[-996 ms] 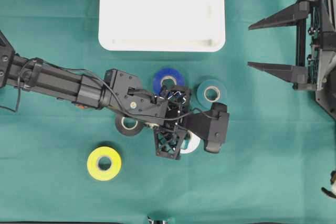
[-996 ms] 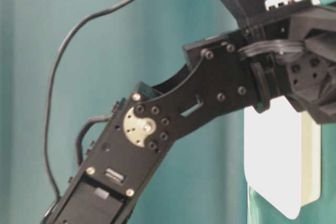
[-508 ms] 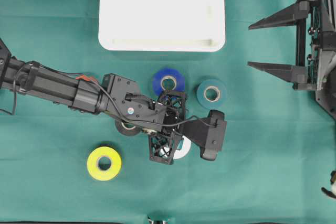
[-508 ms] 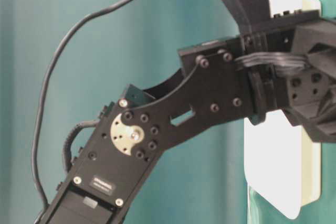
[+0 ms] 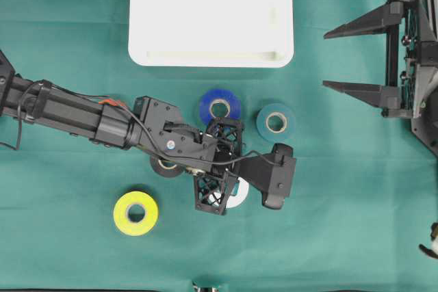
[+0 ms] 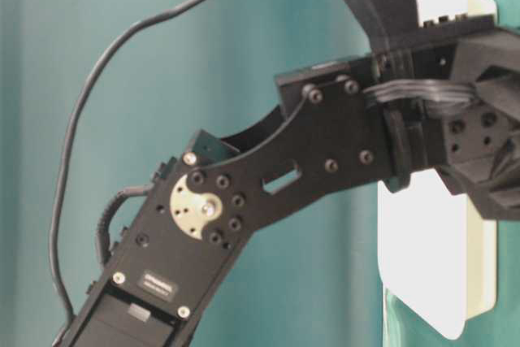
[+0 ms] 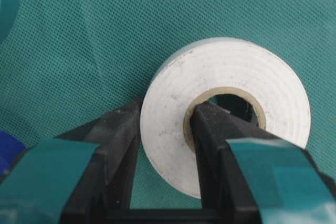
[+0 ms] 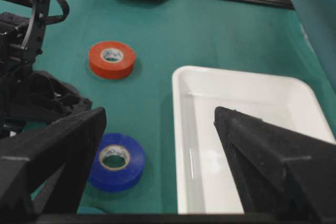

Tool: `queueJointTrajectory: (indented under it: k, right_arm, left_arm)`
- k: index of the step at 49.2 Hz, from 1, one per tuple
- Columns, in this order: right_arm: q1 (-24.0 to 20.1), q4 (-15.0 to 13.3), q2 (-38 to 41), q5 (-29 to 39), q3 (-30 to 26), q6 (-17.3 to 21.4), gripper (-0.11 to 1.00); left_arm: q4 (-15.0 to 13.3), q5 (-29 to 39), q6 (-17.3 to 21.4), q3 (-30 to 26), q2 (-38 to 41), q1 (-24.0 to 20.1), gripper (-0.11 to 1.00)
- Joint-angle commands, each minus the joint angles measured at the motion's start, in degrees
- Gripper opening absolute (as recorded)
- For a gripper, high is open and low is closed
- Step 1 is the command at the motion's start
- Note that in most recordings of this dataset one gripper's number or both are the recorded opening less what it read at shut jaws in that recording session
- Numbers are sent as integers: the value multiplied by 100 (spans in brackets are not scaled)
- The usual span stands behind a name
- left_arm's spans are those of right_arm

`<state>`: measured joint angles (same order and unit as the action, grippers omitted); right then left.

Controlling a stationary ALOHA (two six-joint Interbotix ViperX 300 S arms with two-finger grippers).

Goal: Pick up the tape from a random location and place it into the white case.
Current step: 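Lower the left gripper and close it on the white tape roll, then lift the white tape roll and carry it over the white tray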

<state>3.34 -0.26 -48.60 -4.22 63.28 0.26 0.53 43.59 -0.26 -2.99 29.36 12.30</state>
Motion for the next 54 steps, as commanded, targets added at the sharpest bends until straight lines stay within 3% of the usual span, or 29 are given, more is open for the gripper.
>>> queueJointTrajectory:
  k: [1,27,54]
  right_arm:
    - [9,0,26,-18,-158,18,92]
    - [9,9,26,-9,-158,26,92]
    - [9,9,26,26,-176,26,92]
  left_arm:
    - [-9,-18,18,-158,-316,35,24]
    - [-9,325,26,-246,-1362,62,24]
    - [9,1160,62,-519,-2197,35,24]
